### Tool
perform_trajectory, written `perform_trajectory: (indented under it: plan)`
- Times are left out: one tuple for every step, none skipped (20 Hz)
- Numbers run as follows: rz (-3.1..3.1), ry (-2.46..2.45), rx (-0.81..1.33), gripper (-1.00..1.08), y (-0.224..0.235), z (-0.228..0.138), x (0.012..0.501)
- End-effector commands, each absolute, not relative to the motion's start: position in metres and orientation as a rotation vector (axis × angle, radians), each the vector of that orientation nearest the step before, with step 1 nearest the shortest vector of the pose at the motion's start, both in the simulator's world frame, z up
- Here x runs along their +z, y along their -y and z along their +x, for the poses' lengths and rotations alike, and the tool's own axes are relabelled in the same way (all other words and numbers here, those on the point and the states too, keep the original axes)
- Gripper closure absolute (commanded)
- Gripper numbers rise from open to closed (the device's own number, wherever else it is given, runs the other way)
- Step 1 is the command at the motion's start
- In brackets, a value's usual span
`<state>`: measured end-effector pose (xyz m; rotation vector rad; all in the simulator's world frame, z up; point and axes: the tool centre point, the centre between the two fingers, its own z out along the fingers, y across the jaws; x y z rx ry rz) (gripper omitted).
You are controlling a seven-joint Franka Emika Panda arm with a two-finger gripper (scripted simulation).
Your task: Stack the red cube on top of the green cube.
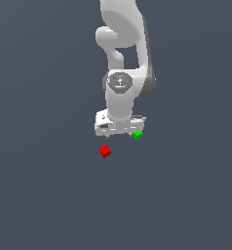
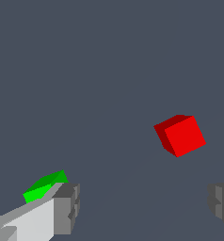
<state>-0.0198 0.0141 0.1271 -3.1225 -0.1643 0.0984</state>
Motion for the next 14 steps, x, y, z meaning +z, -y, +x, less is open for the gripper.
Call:
perform_trajectory:
  plan:
    - [-3.121,0.219,0.091,-0.92,-0.008,-0.019,0.123]
    - [-3.119,0.246,0.088,-0.92,-0.006,-0.019,0.120]
    - [-3.118,0.274,0.084,-0.92,-0.003,-0.019,0.118]
    - [-3.115,0.303,0.080,-0.92,0.000,-0.018,0.116]
    - [-3.113,0.335,0.076,-0.92,0.003,-0.018,0.113]
    - [-3.110,0.368,0.071,-0.92,0.007,-0.017,0.111]
    - [-3.106,0.403,0.067,-0.92,0.010,-0.016,0.108]
    - [-3.102,0.439,0.062,-0.92,0.014,-0.015,0.105]
    - [-3.098,0.474,0.057,-0.92,0.017,-0.014,0.102]
    - [-3.093,0.509,0.052,-0.92,0.021,-0.013,0.099]
    - [-3.088,0.544,0.047,-0.92,0.024,-0.011,0.096]
    - [-3.083,0.577,0.043,-0.92,0.028,-0.010,0.094]
    - [-3.077,0.609,0.038,-0.92,0.031,-0.008,0.091]
    - [-3.072,0.639,0.034,-0.92,0.033,-0.007,0.089]
